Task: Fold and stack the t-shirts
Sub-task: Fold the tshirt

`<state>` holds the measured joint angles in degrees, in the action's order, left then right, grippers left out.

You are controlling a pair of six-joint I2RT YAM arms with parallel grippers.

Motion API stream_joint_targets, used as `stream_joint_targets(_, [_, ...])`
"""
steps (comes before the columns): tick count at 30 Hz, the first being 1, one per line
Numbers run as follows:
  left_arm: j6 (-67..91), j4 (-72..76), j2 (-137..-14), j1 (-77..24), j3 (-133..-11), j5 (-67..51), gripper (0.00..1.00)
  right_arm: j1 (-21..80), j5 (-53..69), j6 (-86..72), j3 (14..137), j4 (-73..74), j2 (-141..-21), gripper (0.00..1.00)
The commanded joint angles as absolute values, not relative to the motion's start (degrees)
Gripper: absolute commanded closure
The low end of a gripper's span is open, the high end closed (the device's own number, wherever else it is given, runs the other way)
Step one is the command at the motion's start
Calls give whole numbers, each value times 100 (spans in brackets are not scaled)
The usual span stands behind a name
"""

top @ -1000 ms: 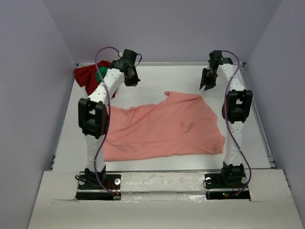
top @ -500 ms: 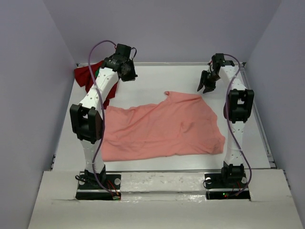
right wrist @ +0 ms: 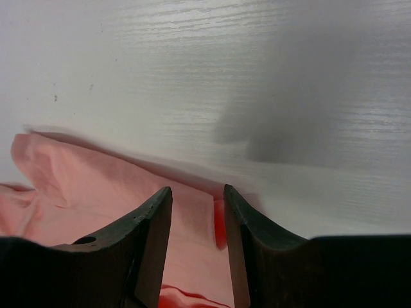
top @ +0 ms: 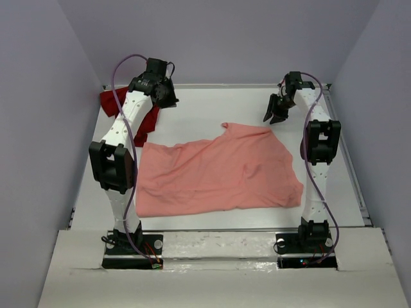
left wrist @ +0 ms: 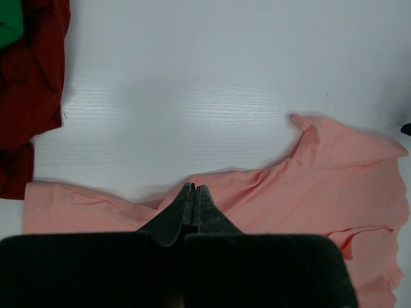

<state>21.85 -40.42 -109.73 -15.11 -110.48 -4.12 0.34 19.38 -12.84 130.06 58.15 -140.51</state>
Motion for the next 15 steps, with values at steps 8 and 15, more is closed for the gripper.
stream_joint_targets(8, [2065,-3850,-10521,-1468,-10837,-712,100,369,2145,-1178,12762,5625,-14124,55])
stream_joint_targets(15, [2030,-3841,-10450,-1433,-10749,-633,100,686,1978,-1160,12831,5677,-14317,56])
